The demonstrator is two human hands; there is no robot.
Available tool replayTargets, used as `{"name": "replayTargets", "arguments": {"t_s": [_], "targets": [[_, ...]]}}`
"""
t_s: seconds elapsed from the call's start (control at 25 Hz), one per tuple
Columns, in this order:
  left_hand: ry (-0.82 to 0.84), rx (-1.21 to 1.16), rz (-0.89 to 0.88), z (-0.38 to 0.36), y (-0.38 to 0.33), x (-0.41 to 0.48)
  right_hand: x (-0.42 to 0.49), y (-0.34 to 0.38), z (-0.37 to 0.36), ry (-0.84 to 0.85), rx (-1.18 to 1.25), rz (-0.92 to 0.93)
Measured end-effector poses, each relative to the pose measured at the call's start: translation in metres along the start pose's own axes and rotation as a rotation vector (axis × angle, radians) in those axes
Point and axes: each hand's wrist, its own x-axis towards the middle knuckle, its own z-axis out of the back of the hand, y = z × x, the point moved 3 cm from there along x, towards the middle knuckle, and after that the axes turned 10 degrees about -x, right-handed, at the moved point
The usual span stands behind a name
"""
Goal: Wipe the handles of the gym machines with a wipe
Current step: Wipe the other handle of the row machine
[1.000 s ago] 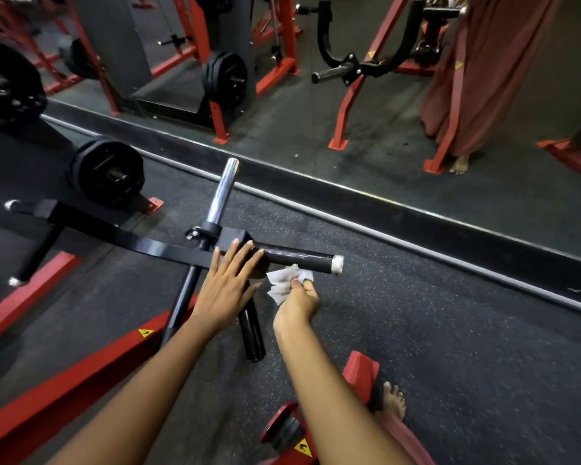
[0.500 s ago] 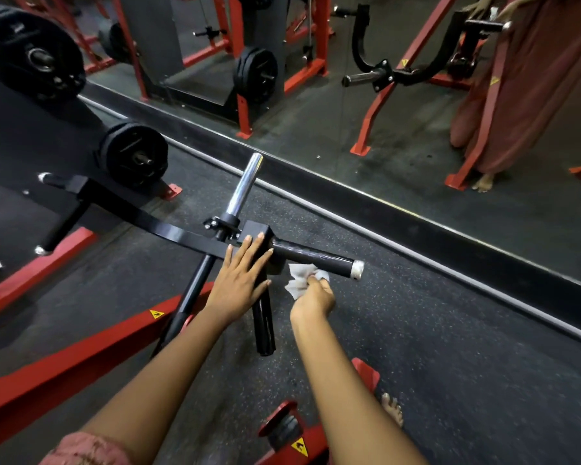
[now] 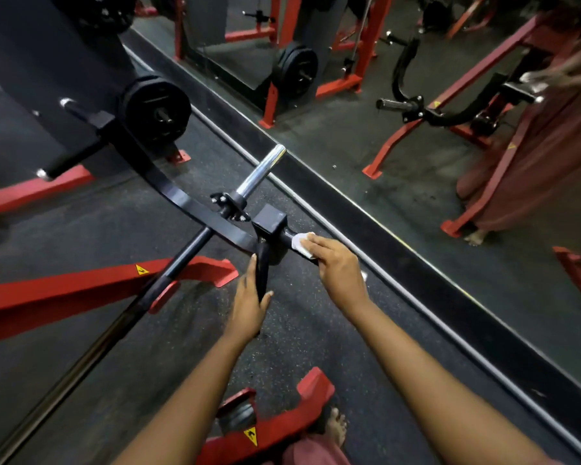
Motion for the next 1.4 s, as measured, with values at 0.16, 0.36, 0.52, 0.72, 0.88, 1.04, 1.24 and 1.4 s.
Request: {"name": "replayTargets", "arguments": {"t_s": [0.16, 0.36, 0.52, 0.72, 0.88, 1.04, 1.24, 1.4], "targets": [[-0.051, -0.012, 0.038, -0.004, 0.005, -0.001, 0.028, -0.006, -0.030, 0.377, -0.398, 0.458], [-0.030, 0.010, 0.072, -0.002, 0.008, -0.003, 0.015, -0.030, -0.011, 0.358, -0.593, 0.817], [-0.042, 0.034, 0.100, -0.003, 0.007, -0.002, -0.012, -0.062, 0.020, 0.395, -0.613, 0.924], [-0.030, 0.034, 0.111, -0.002, 0.005, -0.003, -0.019, -0.066, 0.044, 0.380, -0.581, 0.990], [-0.014, 0.004, 0.127, 0.000, 0.004, -0.003, 0.024, -0.037, 0.008, 0.369, -0.524, 0.880], [0.014, 0.007, 0.125, 0.002, 0.004, -0.003, 0.010, -0.048, -0.001, 0.369, -0.463, 0.802], [-0.008, 0.106, 0.068, 0.009, -0.007, -0.008, -0.012, -0.070, 0.032, 0.440, -0.365, 0.622], [-0.207, -0.075, -0.024, -0.008, -0.037, -0.028, 0.036, -0.067, 0.027, 0.380, 0.118, -0.046]]}}
